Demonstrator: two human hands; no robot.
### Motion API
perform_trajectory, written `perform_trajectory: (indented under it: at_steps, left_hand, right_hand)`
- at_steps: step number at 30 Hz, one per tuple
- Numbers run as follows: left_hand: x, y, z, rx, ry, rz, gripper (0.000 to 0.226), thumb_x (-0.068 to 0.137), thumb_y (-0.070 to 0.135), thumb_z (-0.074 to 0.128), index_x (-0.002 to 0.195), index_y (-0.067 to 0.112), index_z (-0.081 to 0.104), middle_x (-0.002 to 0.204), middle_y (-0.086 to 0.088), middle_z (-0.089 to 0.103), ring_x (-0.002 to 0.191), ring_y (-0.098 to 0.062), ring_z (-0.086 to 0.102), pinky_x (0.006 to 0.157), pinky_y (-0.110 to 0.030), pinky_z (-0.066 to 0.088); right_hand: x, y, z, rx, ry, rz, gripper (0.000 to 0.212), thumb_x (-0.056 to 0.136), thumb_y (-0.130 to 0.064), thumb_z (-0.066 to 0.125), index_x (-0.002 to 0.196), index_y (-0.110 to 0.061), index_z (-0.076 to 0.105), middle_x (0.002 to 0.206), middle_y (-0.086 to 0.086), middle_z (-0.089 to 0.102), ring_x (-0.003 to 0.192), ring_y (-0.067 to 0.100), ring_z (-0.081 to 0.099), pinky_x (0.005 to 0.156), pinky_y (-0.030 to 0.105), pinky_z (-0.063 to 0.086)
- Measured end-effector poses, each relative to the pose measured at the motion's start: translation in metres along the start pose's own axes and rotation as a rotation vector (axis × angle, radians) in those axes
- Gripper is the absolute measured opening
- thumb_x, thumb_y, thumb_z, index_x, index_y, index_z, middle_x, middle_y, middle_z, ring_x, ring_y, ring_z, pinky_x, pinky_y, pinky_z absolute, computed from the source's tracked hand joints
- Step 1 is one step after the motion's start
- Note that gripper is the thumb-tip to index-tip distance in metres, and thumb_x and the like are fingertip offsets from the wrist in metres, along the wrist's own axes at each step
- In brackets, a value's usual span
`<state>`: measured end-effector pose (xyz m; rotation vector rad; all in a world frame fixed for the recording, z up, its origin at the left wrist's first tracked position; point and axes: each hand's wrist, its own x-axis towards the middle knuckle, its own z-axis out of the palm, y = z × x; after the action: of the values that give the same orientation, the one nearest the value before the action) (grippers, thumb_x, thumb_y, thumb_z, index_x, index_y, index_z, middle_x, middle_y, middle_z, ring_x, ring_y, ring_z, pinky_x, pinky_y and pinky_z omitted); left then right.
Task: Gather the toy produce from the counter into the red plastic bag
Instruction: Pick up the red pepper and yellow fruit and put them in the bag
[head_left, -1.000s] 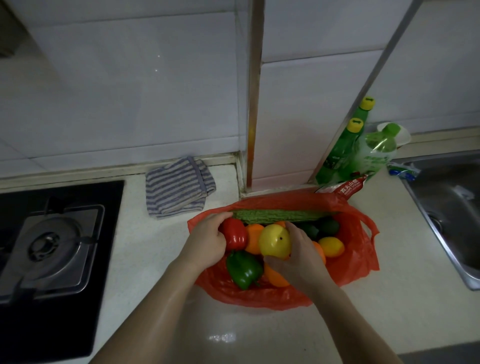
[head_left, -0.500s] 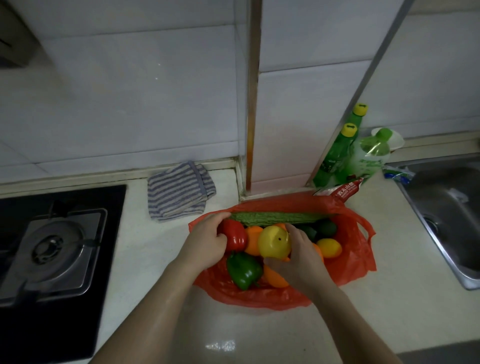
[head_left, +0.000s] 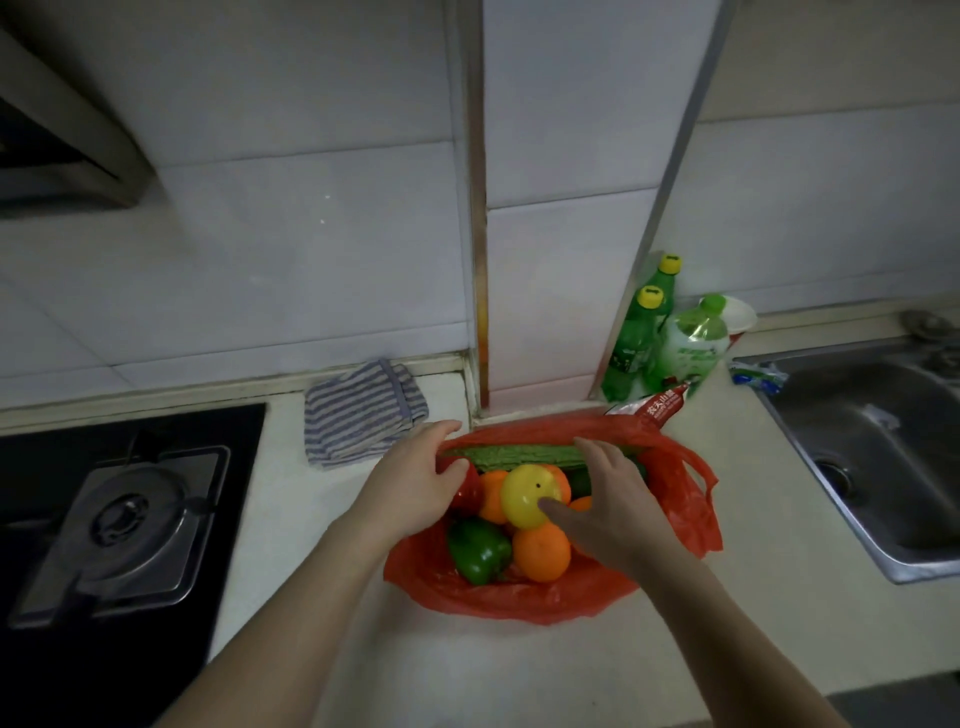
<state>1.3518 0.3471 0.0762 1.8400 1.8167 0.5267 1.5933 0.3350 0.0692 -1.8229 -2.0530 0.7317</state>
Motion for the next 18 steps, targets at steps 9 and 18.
perform_trajectory:
  at_steps: [9,18]
  left_hand:
    - [-0.016,0.027,-0.035,0.014,0.045,0.126,0.058,0.092,0.050,0.054,0.141,0.020,0.044,0.144,0.001,0.044,0.130,-0.014,0.045,0.110,-0.035,0.036]
    - [-0.032,0.028,-0.090,0.109,0.108,0.265,0.056,0.097,0.047,0.046,0.145,0.018,0.041,0.152,-0.003,0.037,0.139,-0.018,0.031,0.114,-0.027,0.019]
  right_hand:
    - [-0.019,-0.028,-0.042,-0.190,0.135,-0.049,0.082,0.081,-0.069,0.049,0.145,-0.021,0.031,0.148,-0.001,0.035,0.134,0.019,0.031,0.108,0.036,0.034]
    - [-0.042,-0.089,-0.056,-0.212,0.339,-0.040,0.060,0.093,-0.053,0.042,0.139,-0.014,0.044,0.143,0.002,0.045,0.132,0.018,0.036,0.108,0.032,0.030]
